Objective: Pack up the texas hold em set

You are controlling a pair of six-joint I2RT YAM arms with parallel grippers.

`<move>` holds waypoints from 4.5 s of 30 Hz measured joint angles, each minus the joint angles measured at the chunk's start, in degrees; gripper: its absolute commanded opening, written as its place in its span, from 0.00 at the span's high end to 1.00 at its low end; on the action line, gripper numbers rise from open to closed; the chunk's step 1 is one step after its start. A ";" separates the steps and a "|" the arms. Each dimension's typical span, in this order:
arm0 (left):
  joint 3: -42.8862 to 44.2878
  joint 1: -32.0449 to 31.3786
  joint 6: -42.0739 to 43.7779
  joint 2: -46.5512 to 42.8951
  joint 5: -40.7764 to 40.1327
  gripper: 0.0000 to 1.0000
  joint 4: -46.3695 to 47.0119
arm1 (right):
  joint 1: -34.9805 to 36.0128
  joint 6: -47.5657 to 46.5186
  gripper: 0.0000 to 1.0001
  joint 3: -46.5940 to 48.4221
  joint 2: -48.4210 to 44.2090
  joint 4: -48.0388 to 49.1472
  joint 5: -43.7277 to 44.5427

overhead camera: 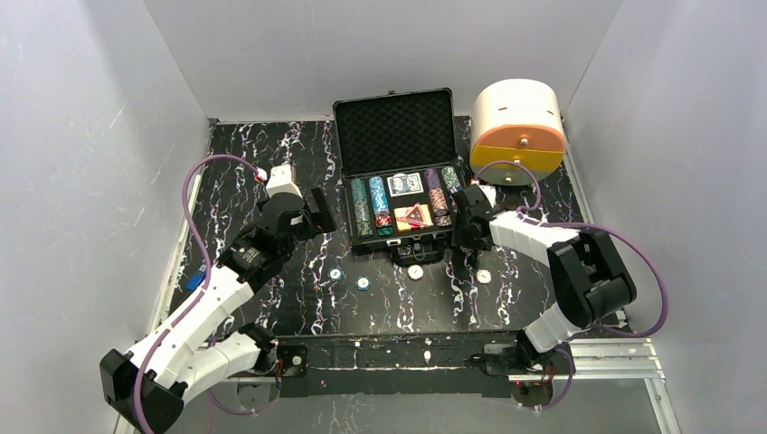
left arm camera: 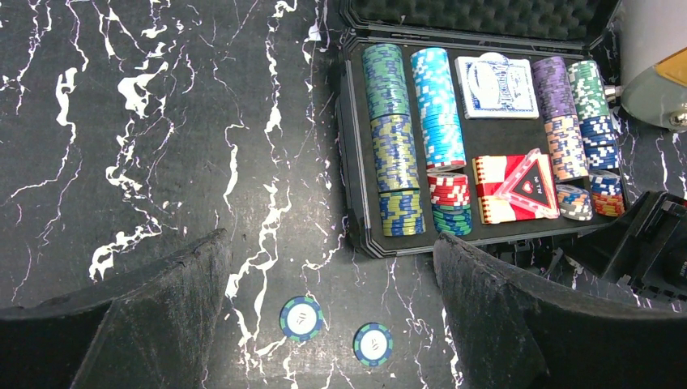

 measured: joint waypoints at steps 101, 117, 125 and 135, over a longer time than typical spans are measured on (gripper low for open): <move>-0.13 0.00 1.27 1.70 -0.87 0.08 0.24 | 0.61 -3.13 0.60 4.11 2.16 -5.60 -4.61; -0.90 0.00 0.96 1.70 -0.90 0.08 0.28 | 1.49 -1.55 0.25 0.96 -5.27 -10.19 -6.93; -0.92 0.00 0.98 1.57 -0.87 0.08 0.26 | 1.51 -2.36 0.26 5.09 2.19 -9.55 -4.13; -1.11 0.00 0.98 1.14 -0.90 0.08 0.24 | 1.27 -3.30 0.55 6.64 4.44 -8.04 -4.63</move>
